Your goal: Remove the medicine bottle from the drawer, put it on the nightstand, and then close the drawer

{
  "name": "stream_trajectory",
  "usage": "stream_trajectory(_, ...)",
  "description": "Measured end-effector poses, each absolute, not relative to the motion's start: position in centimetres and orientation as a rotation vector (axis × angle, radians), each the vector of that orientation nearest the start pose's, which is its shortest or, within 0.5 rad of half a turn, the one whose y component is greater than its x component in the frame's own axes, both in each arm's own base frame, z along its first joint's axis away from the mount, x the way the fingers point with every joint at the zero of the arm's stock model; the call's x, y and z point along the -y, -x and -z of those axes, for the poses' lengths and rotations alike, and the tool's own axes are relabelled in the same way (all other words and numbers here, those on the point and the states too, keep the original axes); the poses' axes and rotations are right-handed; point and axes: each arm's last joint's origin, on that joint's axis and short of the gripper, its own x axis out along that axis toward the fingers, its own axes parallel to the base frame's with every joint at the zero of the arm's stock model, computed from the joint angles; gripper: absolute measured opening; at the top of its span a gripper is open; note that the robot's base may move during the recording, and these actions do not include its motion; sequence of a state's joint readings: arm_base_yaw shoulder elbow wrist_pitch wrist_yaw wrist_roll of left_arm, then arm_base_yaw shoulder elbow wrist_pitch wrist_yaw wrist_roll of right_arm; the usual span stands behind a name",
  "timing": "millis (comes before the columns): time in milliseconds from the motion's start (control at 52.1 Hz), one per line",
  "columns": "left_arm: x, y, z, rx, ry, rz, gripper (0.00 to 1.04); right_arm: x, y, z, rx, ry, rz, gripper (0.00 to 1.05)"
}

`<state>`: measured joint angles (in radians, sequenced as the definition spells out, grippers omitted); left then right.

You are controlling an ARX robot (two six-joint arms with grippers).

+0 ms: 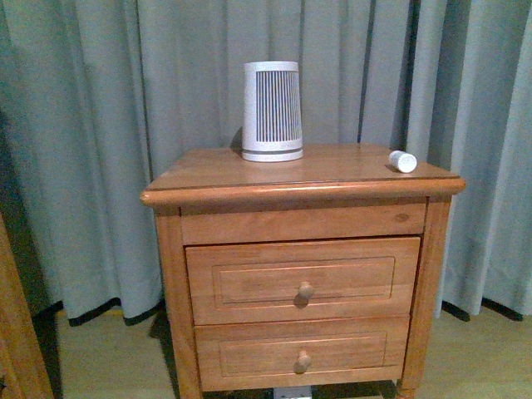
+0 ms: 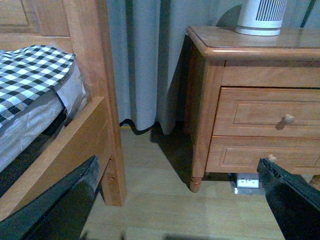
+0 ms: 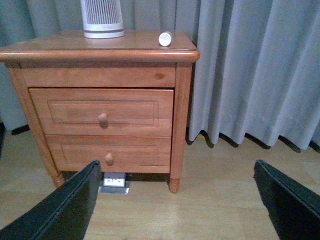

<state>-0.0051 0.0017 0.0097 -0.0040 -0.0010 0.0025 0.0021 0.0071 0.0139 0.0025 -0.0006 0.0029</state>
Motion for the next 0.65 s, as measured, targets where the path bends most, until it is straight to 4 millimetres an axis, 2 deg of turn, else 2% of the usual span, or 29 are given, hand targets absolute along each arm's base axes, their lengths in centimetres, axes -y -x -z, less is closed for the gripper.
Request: stream_trajectory(653,0.05,-9.72,-16.63,0.004,-0.002,0.004,0.98,-0.02,-9.73,-16.79,0.009,-0.002,-0.003,0.98)
